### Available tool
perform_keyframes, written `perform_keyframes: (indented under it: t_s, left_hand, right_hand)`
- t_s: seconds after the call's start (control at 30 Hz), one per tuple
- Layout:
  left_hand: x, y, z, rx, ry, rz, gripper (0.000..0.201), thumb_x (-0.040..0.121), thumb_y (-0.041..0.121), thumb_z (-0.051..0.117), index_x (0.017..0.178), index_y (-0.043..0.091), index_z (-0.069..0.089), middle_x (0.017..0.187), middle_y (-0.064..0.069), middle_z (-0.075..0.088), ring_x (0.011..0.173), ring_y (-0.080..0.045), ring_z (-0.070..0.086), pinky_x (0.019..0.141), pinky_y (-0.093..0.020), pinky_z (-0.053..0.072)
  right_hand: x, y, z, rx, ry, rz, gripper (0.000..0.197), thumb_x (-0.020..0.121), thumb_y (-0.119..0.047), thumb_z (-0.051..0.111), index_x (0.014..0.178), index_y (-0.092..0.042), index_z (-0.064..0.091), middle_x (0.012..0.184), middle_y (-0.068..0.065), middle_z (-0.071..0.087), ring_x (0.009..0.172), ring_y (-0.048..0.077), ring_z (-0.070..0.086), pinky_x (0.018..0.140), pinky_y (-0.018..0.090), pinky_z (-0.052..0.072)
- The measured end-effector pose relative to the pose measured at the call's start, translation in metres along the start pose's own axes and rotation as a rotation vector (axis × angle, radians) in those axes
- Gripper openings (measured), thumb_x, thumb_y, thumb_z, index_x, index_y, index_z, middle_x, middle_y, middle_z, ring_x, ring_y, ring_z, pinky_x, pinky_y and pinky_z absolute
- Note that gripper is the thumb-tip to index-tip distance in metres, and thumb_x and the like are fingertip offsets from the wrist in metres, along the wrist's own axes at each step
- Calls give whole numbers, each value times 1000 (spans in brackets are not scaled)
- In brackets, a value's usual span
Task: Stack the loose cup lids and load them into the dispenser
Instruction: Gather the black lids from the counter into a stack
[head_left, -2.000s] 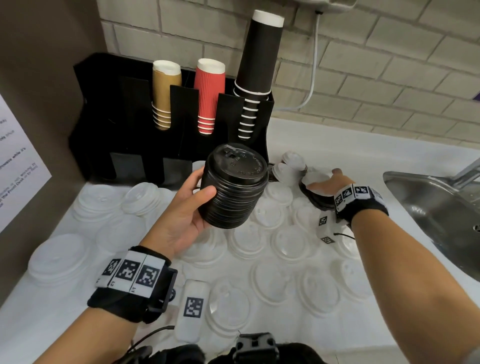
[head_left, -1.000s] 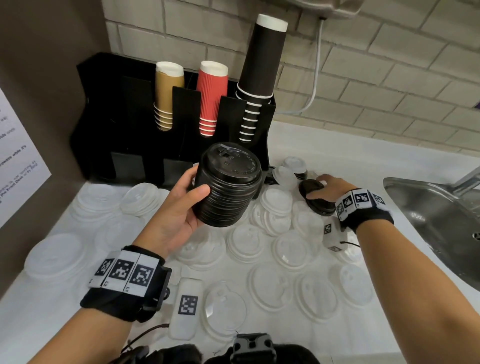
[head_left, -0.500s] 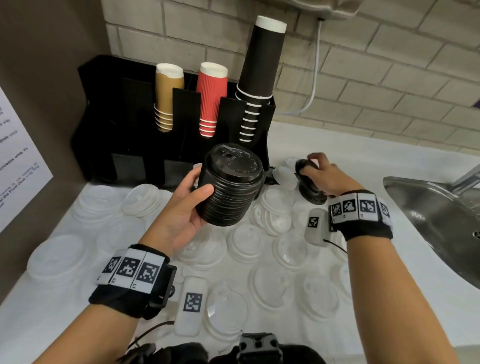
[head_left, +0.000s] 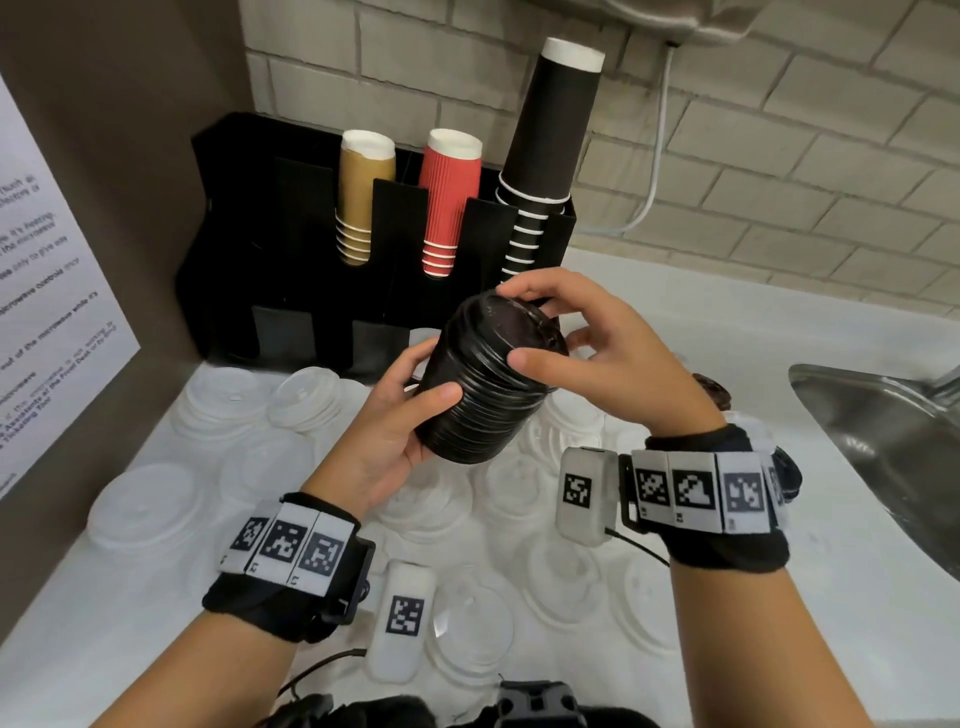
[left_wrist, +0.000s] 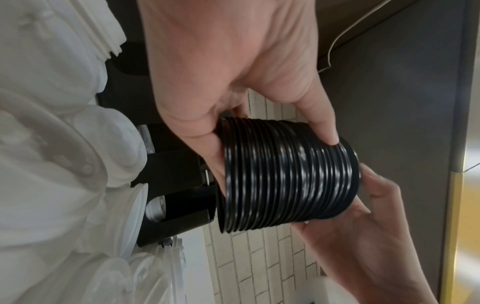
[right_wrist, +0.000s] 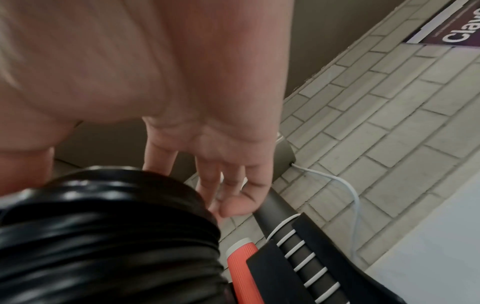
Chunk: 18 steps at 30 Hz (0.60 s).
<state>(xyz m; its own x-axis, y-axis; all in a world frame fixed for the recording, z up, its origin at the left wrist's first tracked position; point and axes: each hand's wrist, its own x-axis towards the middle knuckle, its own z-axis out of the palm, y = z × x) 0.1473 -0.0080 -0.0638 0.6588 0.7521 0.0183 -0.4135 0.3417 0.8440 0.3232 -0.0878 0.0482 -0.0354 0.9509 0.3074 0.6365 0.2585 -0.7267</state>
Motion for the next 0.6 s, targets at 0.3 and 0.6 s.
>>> perform_keyframes:
  t_s: [0.3, 0.6]
  left_hand:
    - [-2, -1, -2, -37, -31, -3, 70, 64, 32, 76, 130, 28, 54, 110, 0, 72, 102, -17, 69, 73, -28, 57]
    - [1, -3, 4, -86, -44, -18, 83, 59, 33, 87, 134, 25, 51, 113, -1, 71, 105, -16, 68, 77, -27, 57]
  right_hand:
    - [8, -7, 4, 13, -77, -20, 45, 75, -14, 69, 118, -22, 59, 115, -10, 60, 109, -3, 54, 86, 11, 41]
    - [4, -5, 0, -8, -32, -49, 48, 70, -15, 72, 112, -33, 58, 114, 3, 55, 108, 11, 52, 84, 15, 43]
